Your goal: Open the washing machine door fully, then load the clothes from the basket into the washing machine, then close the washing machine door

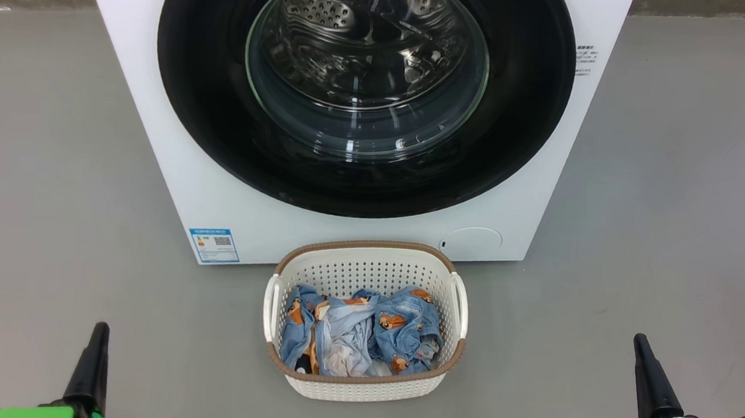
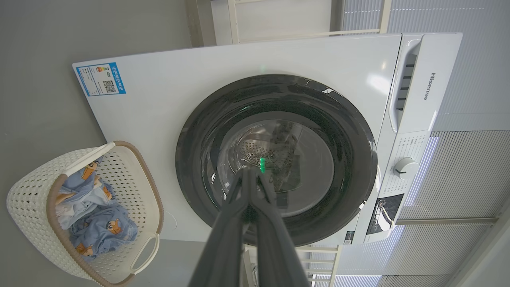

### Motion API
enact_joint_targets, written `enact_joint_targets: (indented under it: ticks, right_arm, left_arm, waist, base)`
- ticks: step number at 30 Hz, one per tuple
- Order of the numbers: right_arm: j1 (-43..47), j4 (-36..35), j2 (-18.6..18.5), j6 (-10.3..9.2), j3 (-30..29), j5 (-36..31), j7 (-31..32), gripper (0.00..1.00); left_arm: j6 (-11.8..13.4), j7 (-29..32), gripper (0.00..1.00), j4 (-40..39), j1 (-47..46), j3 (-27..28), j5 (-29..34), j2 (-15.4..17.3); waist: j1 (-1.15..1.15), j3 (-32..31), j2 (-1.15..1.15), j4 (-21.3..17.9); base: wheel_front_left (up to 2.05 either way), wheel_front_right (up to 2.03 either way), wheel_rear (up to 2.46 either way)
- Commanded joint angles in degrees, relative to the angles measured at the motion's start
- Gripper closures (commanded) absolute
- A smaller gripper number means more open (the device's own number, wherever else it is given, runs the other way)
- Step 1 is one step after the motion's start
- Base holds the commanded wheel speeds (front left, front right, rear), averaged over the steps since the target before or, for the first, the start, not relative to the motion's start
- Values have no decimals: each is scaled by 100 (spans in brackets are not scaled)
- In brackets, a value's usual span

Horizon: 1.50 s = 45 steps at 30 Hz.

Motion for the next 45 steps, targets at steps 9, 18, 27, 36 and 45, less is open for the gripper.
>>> enact_joint_targets:
  ticks: [9, 18, 27, 36, 45]
  right_arm:
    - [161, 247, 68, 0, 6, -14, -23, 0]
    - [149, 111, 53, -1, 20, -85, -101, 0]
    - [133, -3, 31, -1, 42, -164, -183, 0]
    - [113, -113, -58, -1, 114, -446, -336, 0]
    - [65, -152, -199, -2, 275, -1182, -545, 0]
  left_arm:
    - [6, -28, 0, 226, 179, -42, 7, -107]
    - [1, -138, 0, 109, 132, -101, 42, -93]
    - [-3, -243, 0, 21, 86, -159, 81, -73]
    - [-8, -428, 0, -66, 26, -273, 345, 26]
    - [-13, -634, 0, -132, -29, -411, 1048, 141]
  waist:
    - [1, 1, 0, -1]
    - [1, -1, 0, 1]
    - [0, -3, 0, 3]
    - [0, -3, 0, 5]
    - [0, -8, 0, 17]
  base:
    - [0, 0, 0]
    - [0, 0, 0]
    - [0, 0, 0]
    - [0, 0, 0]
    - [0, 0, 0]
